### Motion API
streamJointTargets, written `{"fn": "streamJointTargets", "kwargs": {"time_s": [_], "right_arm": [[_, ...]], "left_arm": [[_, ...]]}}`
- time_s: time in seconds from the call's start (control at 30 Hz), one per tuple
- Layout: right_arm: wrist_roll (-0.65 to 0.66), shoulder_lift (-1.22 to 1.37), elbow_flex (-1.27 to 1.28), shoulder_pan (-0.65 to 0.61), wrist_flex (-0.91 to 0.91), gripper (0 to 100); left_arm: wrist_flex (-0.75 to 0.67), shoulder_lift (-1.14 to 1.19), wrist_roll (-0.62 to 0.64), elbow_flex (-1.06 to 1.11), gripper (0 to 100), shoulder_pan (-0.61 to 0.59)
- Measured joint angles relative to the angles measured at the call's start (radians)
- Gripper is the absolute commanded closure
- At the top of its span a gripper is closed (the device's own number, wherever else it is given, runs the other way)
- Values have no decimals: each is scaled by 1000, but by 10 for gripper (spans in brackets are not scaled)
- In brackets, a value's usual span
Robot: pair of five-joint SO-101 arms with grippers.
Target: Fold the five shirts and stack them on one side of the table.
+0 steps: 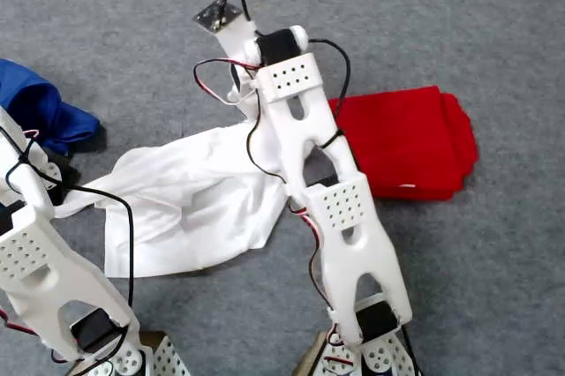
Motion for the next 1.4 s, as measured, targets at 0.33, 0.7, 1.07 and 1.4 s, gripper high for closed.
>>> {"fn": "streamJointTargets", "kwargs": {"time_s": [0.33,0.7,1.07,1.4], "right_arm": [[9,-2,12,5,-5,790],[-11,129,6,40,-17,792],[-12,209,-5,38,-55,793],[-14,218,-25,38,-81,874]], "left_arm": [[0,0,0,0,981,0],[0,0,0,0,981,0],[0,0,0,0,981,0],[0,0,0,0,981,0]]}}
